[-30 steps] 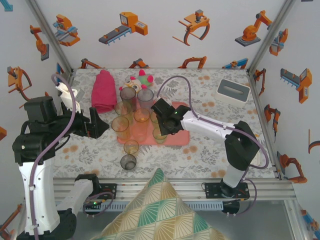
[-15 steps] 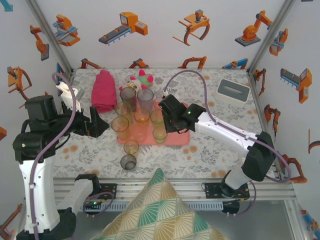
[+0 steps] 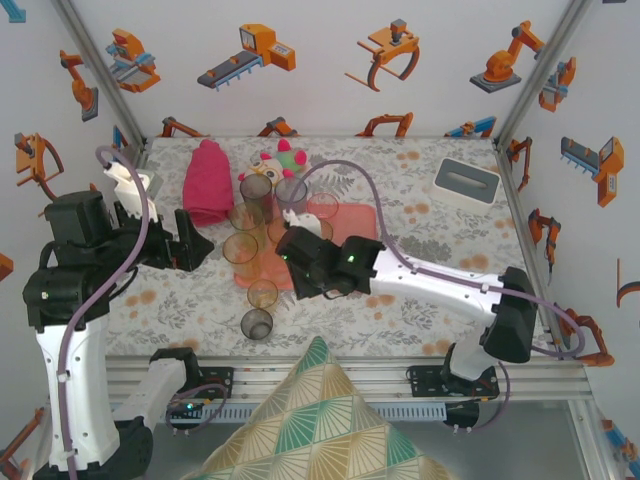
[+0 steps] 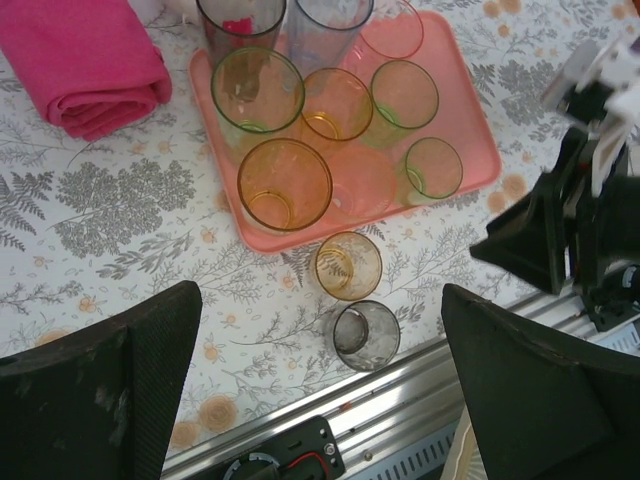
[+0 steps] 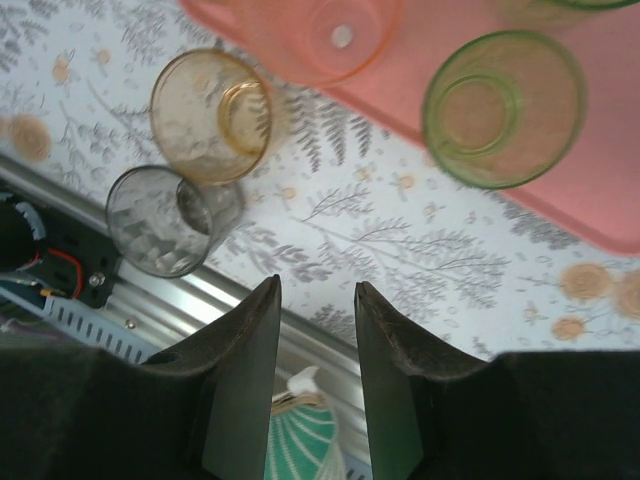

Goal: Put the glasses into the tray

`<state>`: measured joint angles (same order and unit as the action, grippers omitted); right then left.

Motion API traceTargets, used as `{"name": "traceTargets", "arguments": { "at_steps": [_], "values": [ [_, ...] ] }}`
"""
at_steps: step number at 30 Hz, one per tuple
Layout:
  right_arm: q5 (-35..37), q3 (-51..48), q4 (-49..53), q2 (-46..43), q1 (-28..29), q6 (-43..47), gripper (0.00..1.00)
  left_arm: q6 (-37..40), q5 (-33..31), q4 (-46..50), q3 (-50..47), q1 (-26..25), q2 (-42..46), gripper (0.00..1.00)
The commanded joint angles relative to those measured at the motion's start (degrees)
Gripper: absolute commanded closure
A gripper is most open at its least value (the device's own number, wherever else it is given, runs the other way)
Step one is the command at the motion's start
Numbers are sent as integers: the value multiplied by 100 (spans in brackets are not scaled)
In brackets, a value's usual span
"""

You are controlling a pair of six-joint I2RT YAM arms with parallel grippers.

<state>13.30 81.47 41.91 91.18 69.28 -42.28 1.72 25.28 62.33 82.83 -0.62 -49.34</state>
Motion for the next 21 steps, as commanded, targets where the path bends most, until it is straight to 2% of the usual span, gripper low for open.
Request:
{"name": "traceTargets", "arguments": {
  "at_steps": [1, 7, 21],
  "values": [
    [286, 187, -93, 294, 281, -523, 63, -228, -176, -119, 170, 90, 65, 3],
    [153, 266, -413, 718, 648, -840, 63, -343, -121, -123, 275, 150, 83, 3],
    [4, 410, -616, 1395, 772, -1010, 62, -387, 355, -153, 186, 325, 204, 3]
  ]
}}
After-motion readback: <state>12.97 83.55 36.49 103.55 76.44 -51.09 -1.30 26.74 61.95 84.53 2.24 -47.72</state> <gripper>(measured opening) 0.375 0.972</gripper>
